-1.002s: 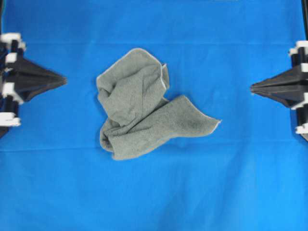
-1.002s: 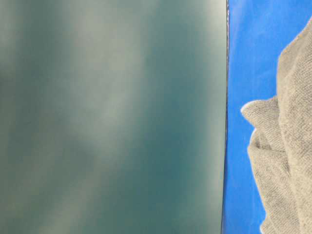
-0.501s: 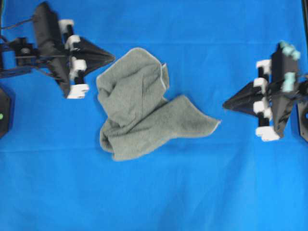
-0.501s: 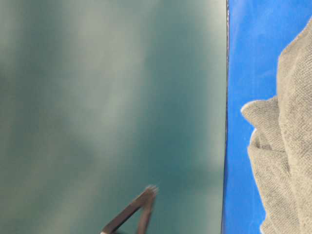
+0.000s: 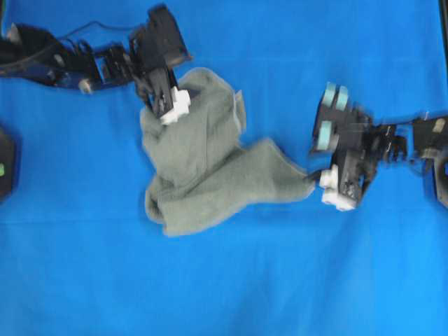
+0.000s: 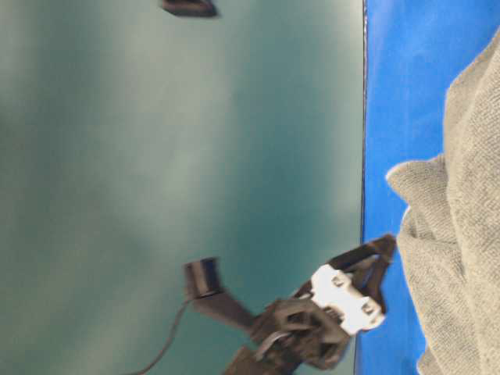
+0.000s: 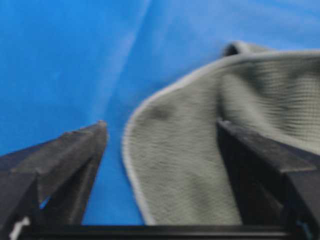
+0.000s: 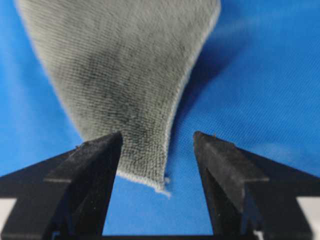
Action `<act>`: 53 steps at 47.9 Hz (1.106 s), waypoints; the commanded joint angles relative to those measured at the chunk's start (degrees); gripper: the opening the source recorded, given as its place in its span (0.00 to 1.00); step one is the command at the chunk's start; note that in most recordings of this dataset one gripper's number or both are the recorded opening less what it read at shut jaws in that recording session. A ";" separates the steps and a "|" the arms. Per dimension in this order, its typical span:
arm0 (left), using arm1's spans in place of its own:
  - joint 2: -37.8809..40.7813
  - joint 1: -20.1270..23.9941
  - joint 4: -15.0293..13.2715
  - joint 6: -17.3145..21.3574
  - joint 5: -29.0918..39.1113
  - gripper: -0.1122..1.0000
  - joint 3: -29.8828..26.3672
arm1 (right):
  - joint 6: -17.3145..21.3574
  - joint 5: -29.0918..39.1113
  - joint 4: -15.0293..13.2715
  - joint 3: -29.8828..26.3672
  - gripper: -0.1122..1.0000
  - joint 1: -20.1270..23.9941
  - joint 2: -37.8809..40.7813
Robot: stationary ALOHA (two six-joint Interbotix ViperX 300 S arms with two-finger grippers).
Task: Fold a large towel.
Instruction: 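Grasp two towel corners, left gripper top edge, right gripper right corner, then lift the towel with both grippers and shake it out flat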
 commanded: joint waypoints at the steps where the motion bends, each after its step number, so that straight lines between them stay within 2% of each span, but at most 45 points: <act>1: 1.93 0.79 0.18 0.09 -2.11 0.85 -1.58 | 0.79 -0.26 0.18 -1.85 0.65 0.00 2.64; 11: 7.12 1.76 0.18 0.09 -3.25 0.85 -3.08 | 1.85 -0.53 0.18 -3.25 0.65 0.18 8.70; 18: 7.91 1.67 0.18 0.09 -2.29 0.80 -3.34 | 1.76 -0.53 0.09 -4.22 0.64 0.18 11.87; 20: 7.91 1.67 0.18 0.09 -1.76 0.75 -3.34 | 1.76 -0.44 0.00 -4.31 0.63 0.18 12.13; 23: 7.91 1.67 0.18 0.26 -0.79 0.62 -3.34 | 1.76 -0.26 -0.09 -4.39 0.58 0.18 12.13; 31: 7.65 1.58 0.26 0.62 2.29 0.23 -3.78 | 1.93 0.26 0.00 -4.31 0.19 0.18 11.69; 33: 7.38 1.58 0.26 1.05 3.52 0.15 -4.04 | 1.93 0.53 0.00 -4.39 0.13 0.18 11.25; 34: 7.21 1.49 0.26 1.41 4.13 0.13 -4.22 | 1.93 0.70 0.00 -4.39 0.13 0.18 10.90; 42: 0.88 1.67 0.26 3.60 10.46 0.12 -5.27 | 1.85 3.87 -0.09 -4.39 0.13 0.18 5.01; 50: -10.90 2.37 0.26 8.09 18.90 0.12 -6.94 | 1.85 11.87 -0.70 -4.92 0.13 -0.88 -5.71; 53: -15.64 2.90 0.18 8.26 21.45 0.12 -7.56 | 1.85 16.35 -1.58 -5.71 0.13 -1.85 -10.02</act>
